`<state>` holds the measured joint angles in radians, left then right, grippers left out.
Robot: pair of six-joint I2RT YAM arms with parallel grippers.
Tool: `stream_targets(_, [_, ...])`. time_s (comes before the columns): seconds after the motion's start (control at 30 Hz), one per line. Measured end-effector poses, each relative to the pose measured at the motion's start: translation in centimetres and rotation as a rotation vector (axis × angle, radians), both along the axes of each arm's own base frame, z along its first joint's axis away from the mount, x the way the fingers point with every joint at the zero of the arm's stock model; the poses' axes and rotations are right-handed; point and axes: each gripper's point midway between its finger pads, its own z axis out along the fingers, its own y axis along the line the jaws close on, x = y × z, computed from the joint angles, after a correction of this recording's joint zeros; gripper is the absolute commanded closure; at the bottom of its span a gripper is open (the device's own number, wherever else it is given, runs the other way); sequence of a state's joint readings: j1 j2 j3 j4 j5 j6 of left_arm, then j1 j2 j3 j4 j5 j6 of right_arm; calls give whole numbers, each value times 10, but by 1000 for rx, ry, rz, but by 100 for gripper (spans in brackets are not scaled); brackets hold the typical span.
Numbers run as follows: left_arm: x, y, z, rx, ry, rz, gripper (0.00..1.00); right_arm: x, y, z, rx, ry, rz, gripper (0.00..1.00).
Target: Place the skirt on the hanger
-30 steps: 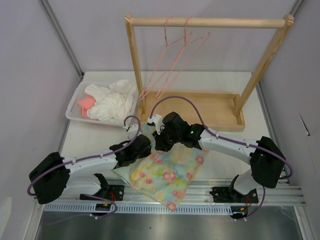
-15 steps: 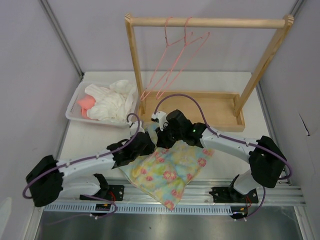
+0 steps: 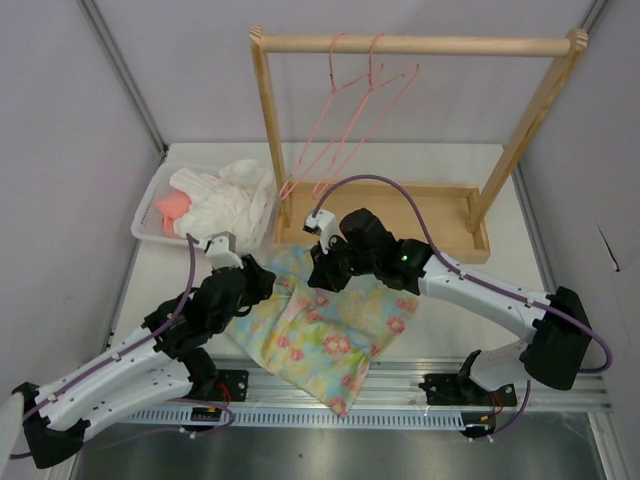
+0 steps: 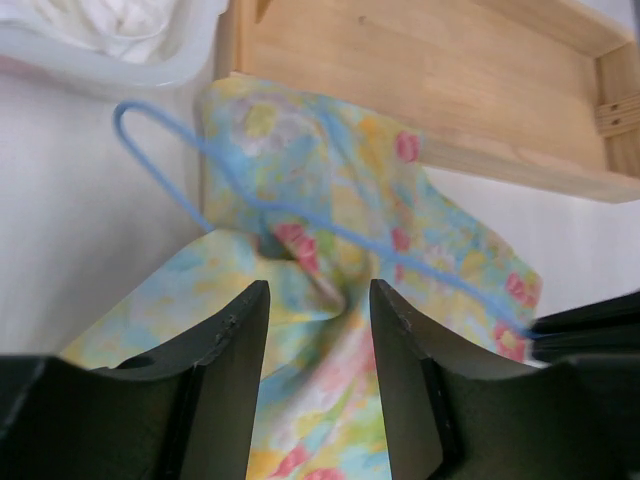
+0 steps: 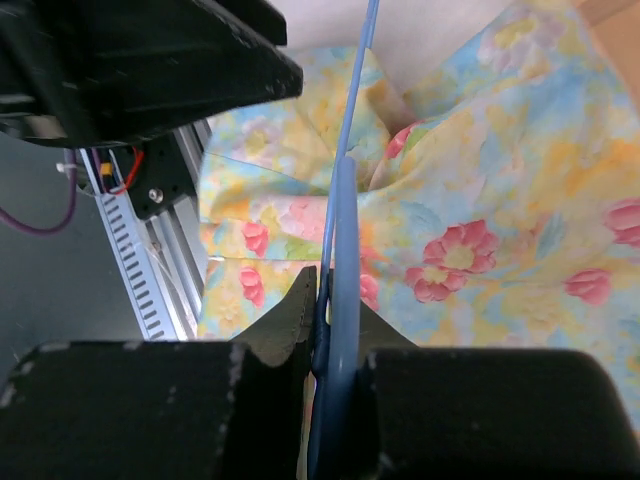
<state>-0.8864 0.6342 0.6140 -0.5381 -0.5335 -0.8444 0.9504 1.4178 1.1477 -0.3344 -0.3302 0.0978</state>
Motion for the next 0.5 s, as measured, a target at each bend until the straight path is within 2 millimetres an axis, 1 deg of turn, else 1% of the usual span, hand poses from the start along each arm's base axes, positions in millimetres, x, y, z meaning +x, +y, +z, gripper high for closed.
stream_targets(0.1, [-5,8,-8,45,24,2,49,4,-8,15,23,-20,-12,100])
stream_targets(0.2, [-8,14,-12,56,29,4,48,13,-23,21,27,-8,-37,100])
stream_targets(0.33, [-11,18,-12,52,0,-8,46,22,-45,27,42,5,-75,100])
stream_targets(0.4, [-7,15,-14,62,-16,-17,46,20,-48,31,50,5,-70,100])
stream_targets(0.47, [-2,10,-24,90,-19,-36,47,16,-49,33,57,10,-55,100])
stream_targets(0.5, [0,7,-31,108,-17,-50,45,14,-49,34,59,15,-48,100])
